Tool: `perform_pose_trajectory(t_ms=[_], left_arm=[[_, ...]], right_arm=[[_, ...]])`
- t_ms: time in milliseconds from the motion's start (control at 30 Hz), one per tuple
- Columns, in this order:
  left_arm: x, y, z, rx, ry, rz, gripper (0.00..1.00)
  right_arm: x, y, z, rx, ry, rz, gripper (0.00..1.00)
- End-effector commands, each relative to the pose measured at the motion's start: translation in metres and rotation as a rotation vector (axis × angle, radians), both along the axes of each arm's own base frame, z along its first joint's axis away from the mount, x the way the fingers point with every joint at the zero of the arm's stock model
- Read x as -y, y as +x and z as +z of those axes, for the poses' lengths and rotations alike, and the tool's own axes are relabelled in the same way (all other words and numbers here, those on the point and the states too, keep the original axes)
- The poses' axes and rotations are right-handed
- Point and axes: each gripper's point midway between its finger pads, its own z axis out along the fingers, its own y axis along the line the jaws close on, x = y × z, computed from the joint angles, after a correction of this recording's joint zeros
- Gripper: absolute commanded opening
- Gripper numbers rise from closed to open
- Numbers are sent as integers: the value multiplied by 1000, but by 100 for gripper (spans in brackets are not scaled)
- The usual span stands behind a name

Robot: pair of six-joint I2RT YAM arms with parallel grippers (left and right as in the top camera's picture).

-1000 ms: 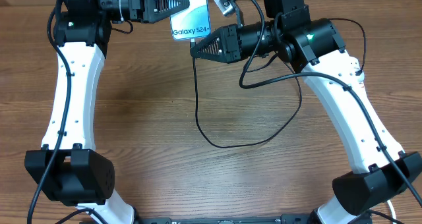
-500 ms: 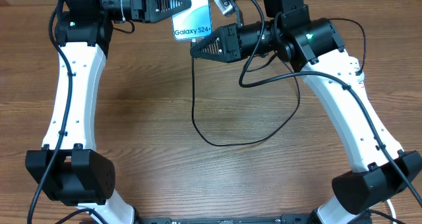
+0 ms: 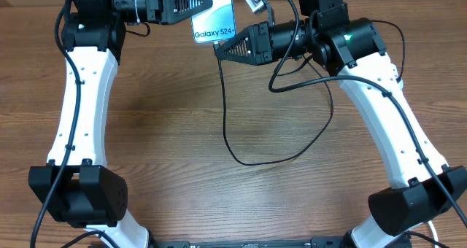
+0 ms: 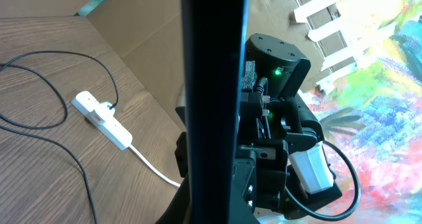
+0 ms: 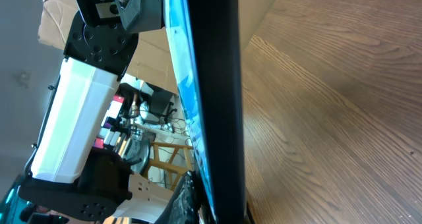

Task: Plug charger to phone and switch on socket
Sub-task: 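Lower the plugged phone toward the table with both grippers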

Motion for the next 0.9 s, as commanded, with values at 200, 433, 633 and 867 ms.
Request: perform_pose_trajectory(t_ms=[200,433,633,867], left_arm=[[6,-14,7,-18,-8,-64,4],[6,-14,7,-20,-8,-64,4],[5,-14,7,35,-8,-63,4],[5,-10,0,94,-9,-62,4]], right_arm=[[5,16,12,94,9,-48,4],[4,19,17,130,24,-48,4],[5,15,11,86,7,-46,42],[10,2,-8,-24,-50,-36,77]])
